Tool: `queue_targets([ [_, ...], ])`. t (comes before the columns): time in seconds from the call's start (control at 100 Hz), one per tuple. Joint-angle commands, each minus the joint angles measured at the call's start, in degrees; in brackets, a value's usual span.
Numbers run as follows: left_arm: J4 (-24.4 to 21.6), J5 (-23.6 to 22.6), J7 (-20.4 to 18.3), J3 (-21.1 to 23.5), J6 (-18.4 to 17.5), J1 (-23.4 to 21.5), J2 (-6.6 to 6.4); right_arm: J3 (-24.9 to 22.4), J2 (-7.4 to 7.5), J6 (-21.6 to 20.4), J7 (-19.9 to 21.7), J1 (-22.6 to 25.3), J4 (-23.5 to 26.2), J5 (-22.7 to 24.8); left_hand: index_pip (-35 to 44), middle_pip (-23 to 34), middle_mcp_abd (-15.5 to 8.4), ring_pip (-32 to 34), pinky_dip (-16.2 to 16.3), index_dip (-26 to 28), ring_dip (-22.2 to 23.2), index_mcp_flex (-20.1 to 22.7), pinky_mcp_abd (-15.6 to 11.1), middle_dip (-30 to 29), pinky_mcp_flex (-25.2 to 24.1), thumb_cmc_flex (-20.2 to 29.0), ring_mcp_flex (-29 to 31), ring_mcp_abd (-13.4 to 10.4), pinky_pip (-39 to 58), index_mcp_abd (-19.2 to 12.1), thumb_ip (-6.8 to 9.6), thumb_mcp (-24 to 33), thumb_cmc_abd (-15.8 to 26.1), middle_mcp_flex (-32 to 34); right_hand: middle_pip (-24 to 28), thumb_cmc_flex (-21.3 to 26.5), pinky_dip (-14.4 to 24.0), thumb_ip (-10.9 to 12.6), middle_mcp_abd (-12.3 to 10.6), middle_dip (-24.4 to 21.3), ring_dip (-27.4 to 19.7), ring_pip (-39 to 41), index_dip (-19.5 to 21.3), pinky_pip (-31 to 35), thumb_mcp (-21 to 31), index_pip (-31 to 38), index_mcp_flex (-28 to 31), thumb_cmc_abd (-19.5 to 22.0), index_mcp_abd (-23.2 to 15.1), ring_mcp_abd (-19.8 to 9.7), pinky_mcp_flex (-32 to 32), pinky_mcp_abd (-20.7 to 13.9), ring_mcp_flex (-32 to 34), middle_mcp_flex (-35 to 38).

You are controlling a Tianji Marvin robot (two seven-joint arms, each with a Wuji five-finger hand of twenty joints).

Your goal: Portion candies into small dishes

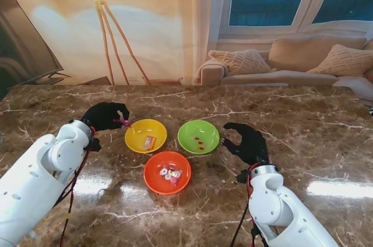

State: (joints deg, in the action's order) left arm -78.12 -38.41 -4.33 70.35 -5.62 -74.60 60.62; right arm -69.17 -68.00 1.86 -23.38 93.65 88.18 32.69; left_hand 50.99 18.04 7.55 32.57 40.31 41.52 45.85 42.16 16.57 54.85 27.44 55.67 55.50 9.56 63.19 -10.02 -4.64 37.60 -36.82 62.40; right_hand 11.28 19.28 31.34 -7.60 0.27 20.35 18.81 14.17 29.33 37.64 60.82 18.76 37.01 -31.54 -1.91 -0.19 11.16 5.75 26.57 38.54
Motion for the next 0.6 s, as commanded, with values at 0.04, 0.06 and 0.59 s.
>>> queue_targets([
  [0.04,1.9,0.3,0.4,-2.8,0.0,2.3,1.59,-0.3,-0.11,0.2,0.4,0.6,0.0,-0.1,3.1,1.5,0.7,1.4,1.5,0.4,1.2,2.2,1.6,1.3,-0.3,1.9,1.3,0.6,1.8,-0.1,1.5,0.5,2.3,3.4,0.0,-1.8,0.4,1.6,-0.9,0.8,1.2,-0.3,-0.5,0.4,-0.1,0.2,0.2,0.7,-1.4,0.1,0.1,-0.1,0.7,0.3],
  [0.06,2.3,0.6,0.5,-3.4,-0.1,2.7,1.66,-0.3,-0.1,0.2,0.4,0.6,0.0,-0.1,3.1,1.5,0.7,1.5,1.5,0.3,1.2,2.2,1.6,1.3,-0.4,1.8,1.3,0.6,1.8,-0.1,1.51,0.5,2.3,3.3,0.0,-1.8,0.4,1.6,-0.8,0.8,1.2,-0.3,-0.5,0.4,-0.1,0.2,0.1,0.7,-1.4,0.2,0.1,0.0,0.7,0.4],
  [0.59,7.2,3.0,-2.7,-8.8,-3.2,6.8,1.4,-0.9,-0.2,0.0,-0.1,1.1,0.3,-0.2,-25.9,2.2,1.0,-12.6,1.5,-19.8,-13.1,-3.7,-1.5,-32.8,-10.8,-14.6,-13.3,-0.1,-5.8,13.3,2.17,-1.2,2.8,-22.4,0.0,-2.0,0.5,1.7,-0.8,0.8,1.2,-0.3,-0.6,0.4,-0.4,0.0,-0.4,0.8,-0.9,0.1,0.1,0.0,0.7,0.3],
])
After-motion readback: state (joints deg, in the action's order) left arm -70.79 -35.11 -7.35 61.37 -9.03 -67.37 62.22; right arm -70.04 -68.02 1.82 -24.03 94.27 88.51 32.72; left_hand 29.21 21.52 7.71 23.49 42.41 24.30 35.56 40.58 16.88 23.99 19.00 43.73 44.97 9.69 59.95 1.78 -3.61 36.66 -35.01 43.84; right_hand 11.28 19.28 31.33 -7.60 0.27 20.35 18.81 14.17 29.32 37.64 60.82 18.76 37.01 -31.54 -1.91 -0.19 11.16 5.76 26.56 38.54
